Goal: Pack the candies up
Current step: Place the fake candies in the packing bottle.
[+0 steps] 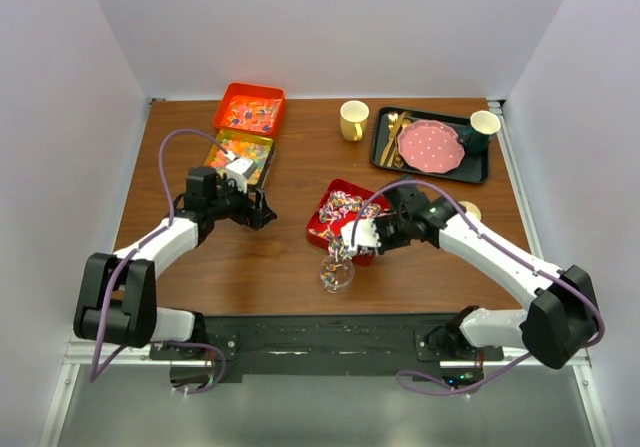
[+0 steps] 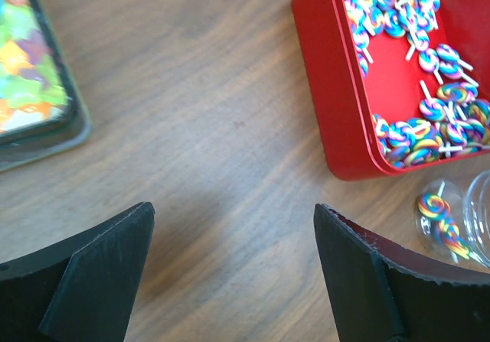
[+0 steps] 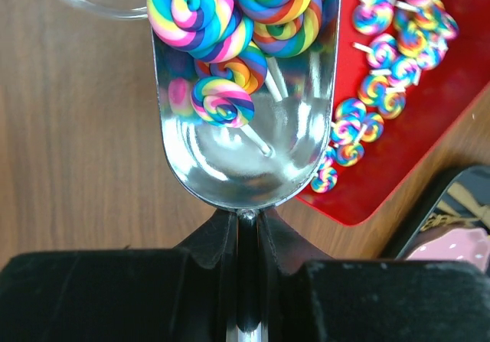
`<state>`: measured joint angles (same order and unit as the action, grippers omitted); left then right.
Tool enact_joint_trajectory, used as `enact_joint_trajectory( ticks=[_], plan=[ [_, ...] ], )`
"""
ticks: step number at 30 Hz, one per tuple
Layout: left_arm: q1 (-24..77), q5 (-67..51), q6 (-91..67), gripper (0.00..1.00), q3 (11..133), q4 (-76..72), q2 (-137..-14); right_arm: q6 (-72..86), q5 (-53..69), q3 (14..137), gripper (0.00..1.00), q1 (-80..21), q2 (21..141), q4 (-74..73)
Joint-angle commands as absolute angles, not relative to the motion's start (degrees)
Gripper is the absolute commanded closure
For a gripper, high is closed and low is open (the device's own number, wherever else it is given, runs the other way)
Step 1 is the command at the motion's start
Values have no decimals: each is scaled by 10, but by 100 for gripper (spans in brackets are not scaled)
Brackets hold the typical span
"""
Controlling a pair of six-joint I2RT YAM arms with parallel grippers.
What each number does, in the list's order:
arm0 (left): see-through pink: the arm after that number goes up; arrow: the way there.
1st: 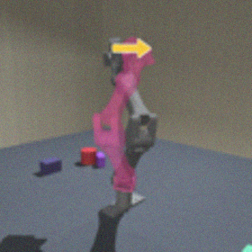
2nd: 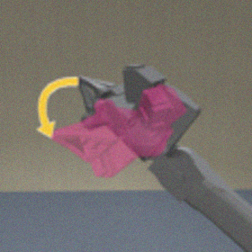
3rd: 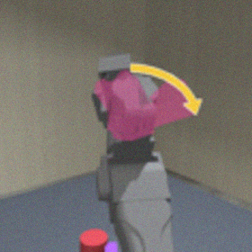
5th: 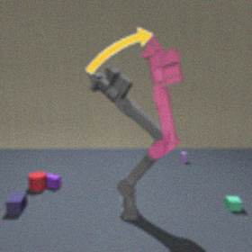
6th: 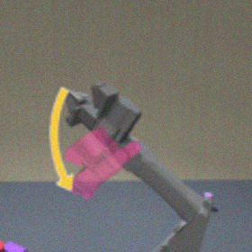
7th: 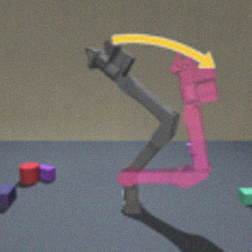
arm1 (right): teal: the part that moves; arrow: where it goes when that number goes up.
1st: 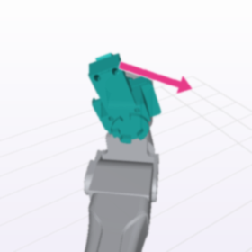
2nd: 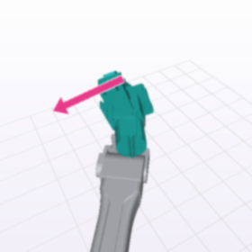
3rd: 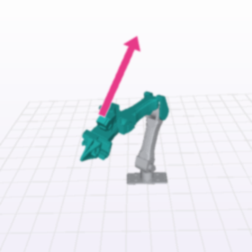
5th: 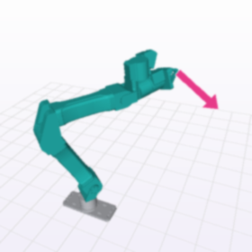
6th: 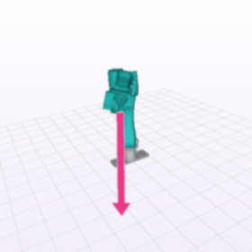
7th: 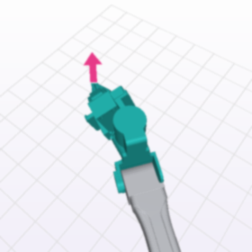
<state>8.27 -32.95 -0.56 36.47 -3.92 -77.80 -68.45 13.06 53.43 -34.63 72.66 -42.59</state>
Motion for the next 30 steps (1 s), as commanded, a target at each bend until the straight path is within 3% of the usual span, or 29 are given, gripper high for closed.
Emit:
enact_joint_trajectory(
  ticks=[1,7,30],
  plan=[
    [76,-318,4,10,378,-81,-754,-705,15,557,100,-404,712,-463],
    [70,-327,-52,10,353,-114,-729,-688,-83,566,100,-438,752,-467],
    [56,-343,-106,10,298,-171,-682,-704,-268,570,100,-537,749,-515]
  ],
)
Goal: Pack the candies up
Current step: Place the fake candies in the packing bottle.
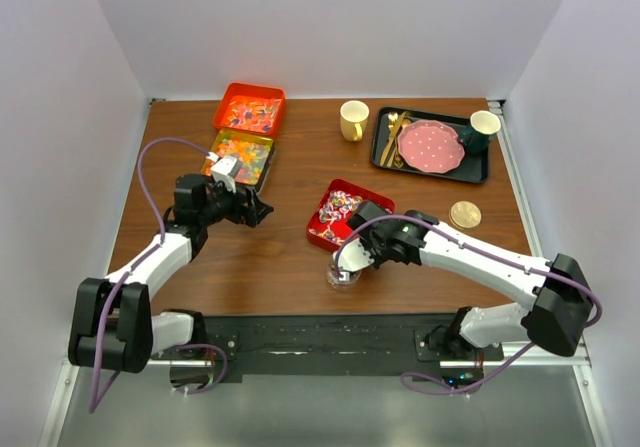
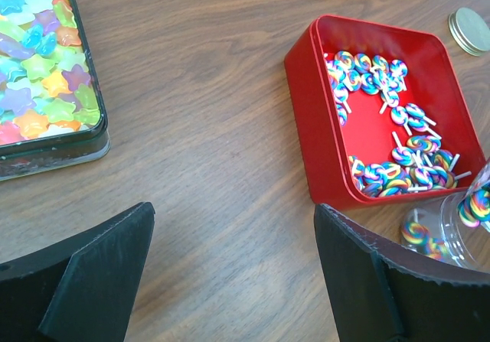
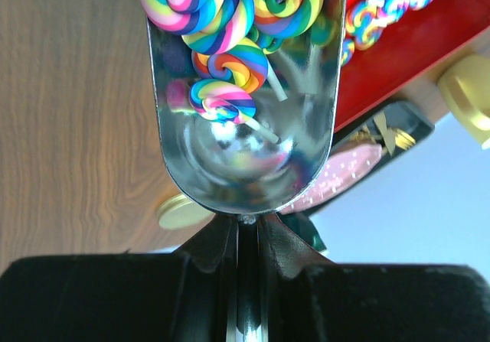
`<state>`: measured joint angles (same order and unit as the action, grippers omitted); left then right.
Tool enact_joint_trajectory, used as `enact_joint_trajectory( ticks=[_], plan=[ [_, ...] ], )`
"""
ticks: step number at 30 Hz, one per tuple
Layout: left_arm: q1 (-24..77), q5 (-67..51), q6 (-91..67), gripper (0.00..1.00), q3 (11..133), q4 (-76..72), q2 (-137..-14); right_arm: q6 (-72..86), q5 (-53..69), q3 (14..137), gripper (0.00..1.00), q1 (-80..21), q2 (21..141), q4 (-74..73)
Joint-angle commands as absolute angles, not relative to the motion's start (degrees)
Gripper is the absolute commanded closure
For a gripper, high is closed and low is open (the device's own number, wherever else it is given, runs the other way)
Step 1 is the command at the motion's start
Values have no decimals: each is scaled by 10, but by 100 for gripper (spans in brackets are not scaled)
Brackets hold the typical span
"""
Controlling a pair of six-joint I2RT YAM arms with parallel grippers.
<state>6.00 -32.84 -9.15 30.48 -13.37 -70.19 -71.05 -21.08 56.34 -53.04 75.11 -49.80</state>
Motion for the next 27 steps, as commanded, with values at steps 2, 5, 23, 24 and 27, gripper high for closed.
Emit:
enact_joint_trajectory(
  ticks=[2,5,23,24,27],
  plan=[
    [55,-345,-108,10,297,-174,-679,-706,-280,572,100,-543,749,-517],
    [56,-335,-113,10,294,-178,-679,-696,-301,578,100,-553,756,-526],
    [56,-329,-129,8,286,-192,-671,-690,-422,588,100,-639,787,-616],
    [56,-329,-129,9,285,-192,-670,-692,-424,589,100,-641,786,-616],
    [56,-330,-130,9,283,-191,-664,-690,-432,587,100,-648,790,-626]
  ],
)
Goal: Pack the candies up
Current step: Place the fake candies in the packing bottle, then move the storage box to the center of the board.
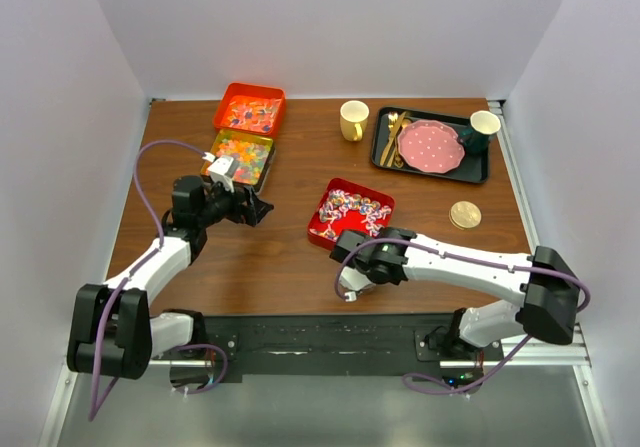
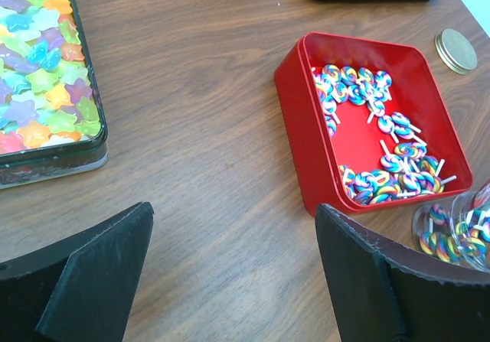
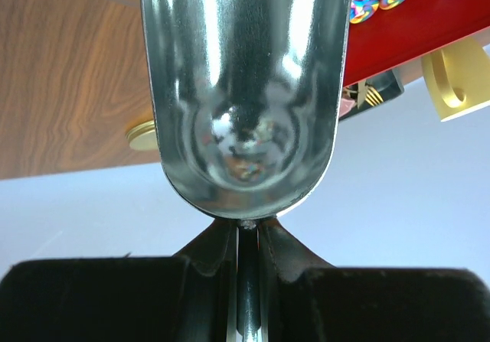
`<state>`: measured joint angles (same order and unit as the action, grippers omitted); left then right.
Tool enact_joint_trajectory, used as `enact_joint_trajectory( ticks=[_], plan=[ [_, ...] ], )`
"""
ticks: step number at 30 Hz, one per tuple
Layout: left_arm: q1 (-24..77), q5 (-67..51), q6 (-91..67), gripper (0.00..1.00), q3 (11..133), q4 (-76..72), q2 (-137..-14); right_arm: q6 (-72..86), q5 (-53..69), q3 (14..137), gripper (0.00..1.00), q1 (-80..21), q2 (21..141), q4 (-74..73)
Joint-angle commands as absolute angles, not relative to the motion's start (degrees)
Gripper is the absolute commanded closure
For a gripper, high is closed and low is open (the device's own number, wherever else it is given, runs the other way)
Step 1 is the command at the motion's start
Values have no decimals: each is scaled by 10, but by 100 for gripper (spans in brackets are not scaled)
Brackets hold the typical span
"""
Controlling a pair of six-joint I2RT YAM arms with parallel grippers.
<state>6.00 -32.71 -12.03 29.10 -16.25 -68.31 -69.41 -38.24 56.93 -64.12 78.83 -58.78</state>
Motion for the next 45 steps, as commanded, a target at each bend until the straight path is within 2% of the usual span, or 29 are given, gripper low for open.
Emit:
enact_joint_trajectory(
  ticks=[1,6,11,16,19,22,23,26,33,40,45],
  plan=[
    [56,-331,-131,9,282,-191,-662,-689,-433,586,100,-651,788,-628],
    [73,-355,-128,9,279,-186,-664,-671,-424,612,100,-651,764,-652],
    [113,-360,-109,10,303,-163,-695,-585,-361,717,100,-650,758,-722],
    [143,-353,-104,22,356,-155,-778,-533,-309,713,100,-612,730,-719],
    [148,-338,-115,36,392,-153,-820,-477,-244,739,100,-542,709,-703],
    [149,-339,-113,64,431,-149,-891,-366,-149,787,100,-465,694,-681],
    [149,-338,-110,78,441,-145,-905,-341,-132,794,100,-454,688,-672],
    [156,-333,-86,100,489,-125,-956,-281,-98,808,100,-410,669,-647],
    [237,-352,-51,100,559,-86,-1020,-260,-102,797,100,-331,646,-637],
    [325,-359,-85,100,587,-102,-1065,-258,-103,770,100,-288,605,-640],
    [404,-358,-107,100,656,-117,-1113,-252,-98,759,100,-257,586,-641]
  ],
)
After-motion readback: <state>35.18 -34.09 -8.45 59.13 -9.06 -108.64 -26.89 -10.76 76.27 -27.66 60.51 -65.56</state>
